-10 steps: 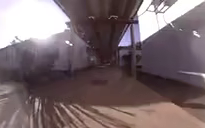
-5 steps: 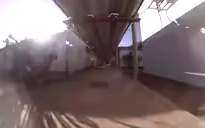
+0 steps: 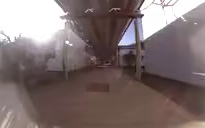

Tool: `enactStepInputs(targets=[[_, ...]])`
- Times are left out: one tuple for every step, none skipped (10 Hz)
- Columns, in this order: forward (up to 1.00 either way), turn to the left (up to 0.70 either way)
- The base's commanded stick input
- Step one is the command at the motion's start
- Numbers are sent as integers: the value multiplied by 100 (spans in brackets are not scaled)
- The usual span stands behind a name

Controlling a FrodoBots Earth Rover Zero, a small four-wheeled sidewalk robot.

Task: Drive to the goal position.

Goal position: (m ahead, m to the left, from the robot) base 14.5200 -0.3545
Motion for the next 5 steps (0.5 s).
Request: enactStepInputs(targets=[[70,-22],[70,-5],[70,0],[70,0],[70,0]])
